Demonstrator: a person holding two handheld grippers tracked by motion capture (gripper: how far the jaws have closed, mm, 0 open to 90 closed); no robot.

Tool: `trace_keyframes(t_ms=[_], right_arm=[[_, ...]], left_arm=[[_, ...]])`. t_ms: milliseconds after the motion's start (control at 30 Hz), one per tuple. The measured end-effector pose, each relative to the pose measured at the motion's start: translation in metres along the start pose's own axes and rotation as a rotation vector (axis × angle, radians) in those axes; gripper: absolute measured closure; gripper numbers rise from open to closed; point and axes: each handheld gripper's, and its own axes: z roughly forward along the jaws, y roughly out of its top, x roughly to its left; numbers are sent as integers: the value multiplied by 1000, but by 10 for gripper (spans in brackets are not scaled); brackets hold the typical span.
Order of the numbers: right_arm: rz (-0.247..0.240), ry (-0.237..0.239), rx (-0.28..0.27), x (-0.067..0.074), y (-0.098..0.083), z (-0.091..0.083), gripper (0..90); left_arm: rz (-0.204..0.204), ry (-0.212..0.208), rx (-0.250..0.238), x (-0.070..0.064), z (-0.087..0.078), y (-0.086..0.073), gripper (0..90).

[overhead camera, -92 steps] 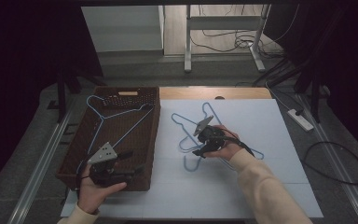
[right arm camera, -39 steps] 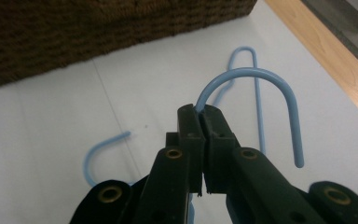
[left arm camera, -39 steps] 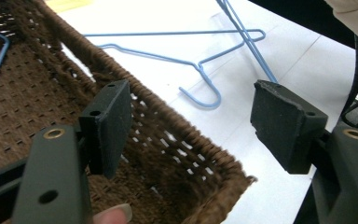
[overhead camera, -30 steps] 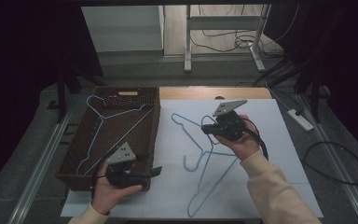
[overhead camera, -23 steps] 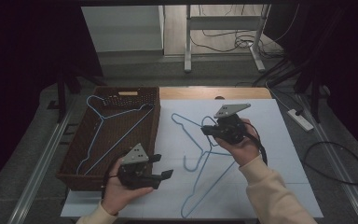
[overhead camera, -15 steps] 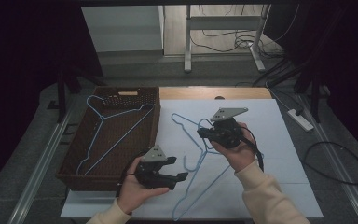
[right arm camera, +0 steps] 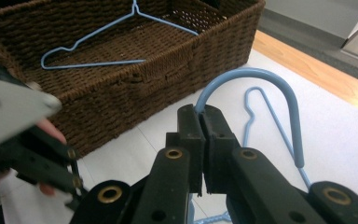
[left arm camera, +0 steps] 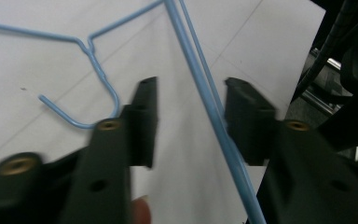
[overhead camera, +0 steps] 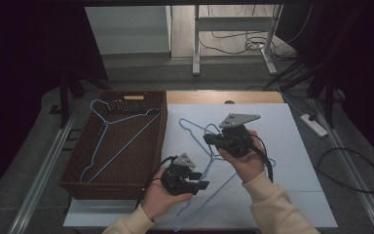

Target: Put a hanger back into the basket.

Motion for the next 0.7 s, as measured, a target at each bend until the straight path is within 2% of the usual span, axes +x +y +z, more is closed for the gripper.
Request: trace_keyframes(t_ms=[33,100,267,367,433,500,600,700], right_arm=[[-6,0,-3,1,0,-1,882],[-12,7,-14,2,1,-4,882],[-15,9,-53,2,1,-10,878],[-26,34,-108,1,1,-17,859],[-37,38,-133,2,2,-22,764],[-64,31,-172,6,2,-27,601],[-81,19,-203,10,0,-37,503],[-102,23,-239,11,-4,-48,435]], left_arm=[[-1,0,-3,0,0,0,709],[-10,1,-13,0,-1,1,801],[-29,31,-46,2,-6,1,844],[-40,31,-77,3,-13,1,852],[-39,33,-109,2,-19,4,854],[-40,31,-132,2,-26,7,854],[-52,24,-168,4,-39,10,854],[-75,8,-202,12,-54,12,854]])
